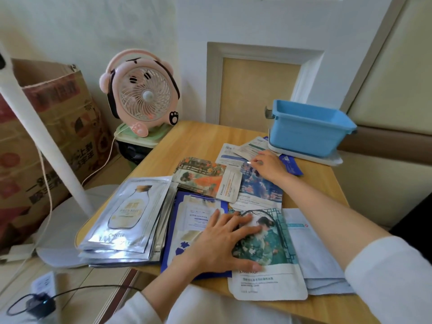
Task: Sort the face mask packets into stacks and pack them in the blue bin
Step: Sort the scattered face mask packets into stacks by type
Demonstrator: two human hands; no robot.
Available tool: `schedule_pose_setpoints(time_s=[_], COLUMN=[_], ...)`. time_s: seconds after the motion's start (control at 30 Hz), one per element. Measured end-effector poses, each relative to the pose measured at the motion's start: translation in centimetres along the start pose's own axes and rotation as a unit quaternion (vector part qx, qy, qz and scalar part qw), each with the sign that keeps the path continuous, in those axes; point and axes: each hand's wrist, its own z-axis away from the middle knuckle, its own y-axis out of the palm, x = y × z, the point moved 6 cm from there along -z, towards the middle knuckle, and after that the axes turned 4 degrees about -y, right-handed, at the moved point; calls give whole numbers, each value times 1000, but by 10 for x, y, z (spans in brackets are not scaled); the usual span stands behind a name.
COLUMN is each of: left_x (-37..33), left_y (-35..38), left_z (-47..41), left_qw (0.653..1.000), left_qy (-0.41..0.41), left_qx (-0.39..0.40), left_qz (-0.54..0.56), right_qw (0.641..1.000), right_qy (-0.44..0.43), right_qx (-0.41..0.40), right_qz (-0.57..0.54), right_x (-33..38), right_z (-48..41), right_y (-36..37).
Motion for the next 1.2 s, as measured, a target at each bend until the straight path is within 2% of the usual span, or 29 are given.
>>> schedule_pose_setpoints(time_s=[0.07, 0.17, 0.37, 0.53, 0.63, 0.73, 0.77, 0.83, 0.87, 0.9, 0.93, 0.97, 1.0, 1.07, 1.13, 1.17, 1.2], left_x=[0, 0, 0, 0, -1, 1, 1, 3, 3, 10, 14, 16, 21, 34, 42, 44, 42], left_y=[0, 0, 1, 1, 1, 0, 1, -1, -6, -5, -9, -13, -17, -29, -40, -43, -47], left_z=[0, 0, 1, 1, 1, -1, 1, 3, 1, -6, -9, -9, -6, -2, 5, 12, 14], left_qw=[1000, 1000, 1000, 1000, 1000, 1000, 1000, 999, 998, 990, 972, 933, 881, 763, 635, 590, 571], left_qy=[-2, -5, 1, 2, 7, 5, 5, 10, 2, -20, -54, -93, -127, -173, -178, -164, -152], left_qx=[-5, -8, -7, -12, -20, -25, -26, -15, -8, 5, 13, 10, -14, -135, -226, -242, -244], left_qz=[4, 4, 4, 5, 9, 14, 14, 29, 68, 138, 230, 348, 456, 608, 717, 752, 769], right_qw=[999, 995, 986, 976, 987, 997, 991, 962, 947, 931, 912, 887, 858, 805, 785, 785, 790], right_qy=[3, 19, 2, 42, 34, -71, -99, -104, -86, -66, -50, -41, -37, -25, -13, -7, -3], right_qx=[50, 98, 103, 143, 101, -11, -63, -168, -188, -176, -139, -92, -46, 34, 85, 99, 110], right_qz=[-20, 19, 128, 162, 118, 0, -66, -188, -247, -313, -384, -451, -510, -592, -613, -612, -603], right_x=[6, 13, 20, 31, 37, 61, 68, 74, 73, 71, 72, 73, 75, 77, 73, 68, 64], right_z=[-5, -5, -2, -7, -11, -9, -5, 6, 12, 17, 21, 27, 33, 46, 56, 59, 61], right_y=[12, 26, 21, 37, 18, -36, -58, -97, -110, -115, -116, -114, -111, -101, -93, -90, -87])
